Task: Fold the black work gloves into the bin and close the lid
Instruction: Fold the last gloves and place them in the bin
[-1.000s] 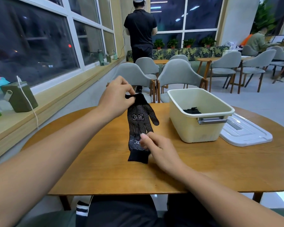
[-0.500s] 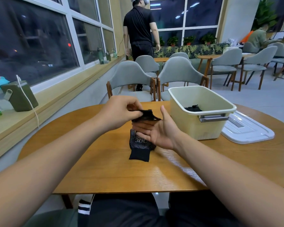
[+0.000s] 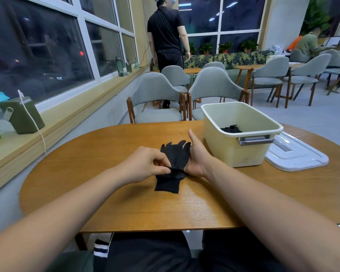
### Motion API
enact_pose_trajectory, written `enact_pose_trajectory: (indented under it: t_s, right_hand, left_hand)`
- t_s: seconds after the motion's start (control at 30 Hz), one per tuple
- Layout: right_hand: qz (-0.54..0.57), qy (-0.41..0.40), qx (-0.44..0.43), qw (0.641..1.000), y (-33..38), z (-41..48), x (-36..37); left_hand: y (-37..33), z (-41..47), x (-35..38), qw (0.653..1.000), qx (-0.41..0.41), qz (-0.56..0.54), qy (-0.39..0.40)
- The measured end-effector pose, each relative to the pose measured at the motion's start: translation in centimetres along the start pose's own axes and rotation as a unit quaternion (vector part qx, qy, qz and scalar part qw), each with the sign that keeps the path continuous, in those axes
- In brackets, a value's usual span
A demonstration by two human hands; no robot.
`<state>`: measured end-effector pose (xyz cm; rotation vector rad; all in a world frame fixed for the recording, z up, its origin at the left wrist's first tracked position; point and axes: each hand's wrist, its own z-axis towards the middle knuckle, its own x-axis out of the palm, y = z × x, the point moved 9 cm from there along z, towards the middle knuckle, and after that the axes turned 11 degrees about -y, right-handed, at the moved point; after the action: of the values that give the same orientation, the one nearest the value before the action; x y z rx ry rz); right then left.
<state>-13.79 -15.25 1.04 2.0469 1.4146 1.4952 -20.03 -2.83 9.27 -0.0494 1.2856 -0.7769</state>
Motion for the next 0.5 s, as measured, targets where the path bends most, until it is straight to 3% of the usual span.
enact_pose_trajectory:
  t_s: [0.5]
  right_hand:
    - [-0.057, 0.038, 0.01, 0.998, -0.6, 0.5, -0.5]
  left_hand:
    - [1.7, -1.8, 3.6, 0.998, -0.011, -0.053, 0.044]
